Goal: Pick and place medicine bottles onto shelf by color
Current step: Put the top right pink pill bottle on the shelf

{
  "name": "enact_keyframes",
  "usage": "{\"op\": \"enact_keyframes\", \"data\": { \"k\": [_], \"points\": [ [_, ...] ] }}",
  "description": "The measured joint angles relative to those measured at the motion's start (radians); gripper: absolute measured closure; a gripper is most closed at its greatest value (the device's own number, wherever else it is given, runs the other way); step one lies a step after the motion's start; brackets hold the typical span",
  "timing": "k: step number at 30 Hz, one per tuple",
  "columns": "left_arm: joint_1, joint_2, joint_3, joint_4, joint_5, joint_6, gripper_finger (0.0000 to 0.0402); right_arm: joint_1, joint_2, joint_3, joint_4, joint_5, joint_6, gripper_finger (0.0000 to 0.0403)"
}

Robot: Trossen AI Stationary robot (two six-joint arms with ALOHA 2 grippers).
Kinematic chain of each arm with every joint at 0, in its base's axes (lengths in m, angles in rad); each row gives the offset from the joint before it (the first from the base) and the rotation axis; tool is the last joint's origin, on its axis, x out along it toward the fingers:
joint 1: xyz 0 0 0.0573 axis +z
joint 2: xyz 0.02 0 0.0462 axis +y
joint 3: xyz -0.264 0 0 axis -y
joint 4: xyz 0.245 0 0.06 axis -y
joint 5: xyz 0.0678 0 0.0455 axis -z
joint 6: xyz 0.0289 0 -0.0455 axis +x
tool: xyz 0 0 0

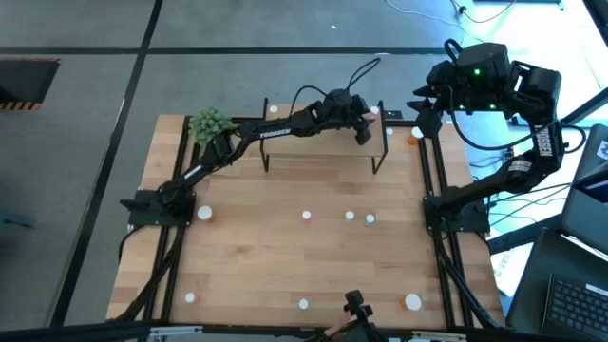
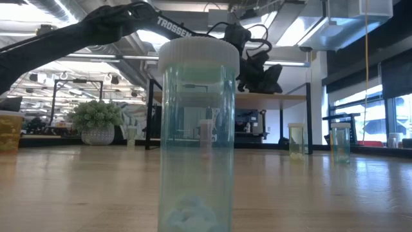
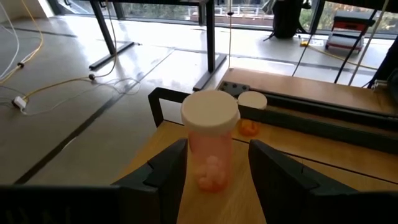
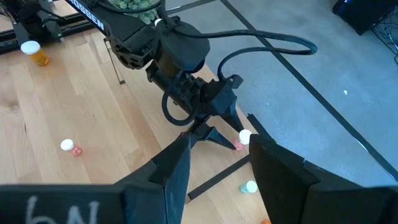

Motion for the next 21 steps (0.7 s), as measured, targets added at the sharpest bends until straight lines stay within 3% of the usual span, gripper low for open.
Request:
{"op": "enact_keyframes", "data": {
  "k": [9, 21],
  "points": [
    [0.0, 0.0, 0.0, 0.003, 0.0, 0.001, 0.0238, 0.0, 0.0, 0.0, 0.0, 0.0, 0.0, 0.0235],
    [0.0, 0.0, 0.0, 0.003, 0.0, 0.002, 0.0282, 0.0, 0.0, 0.0, 0.0, 0.0, 0.0, 0.0235]
  ]
}}
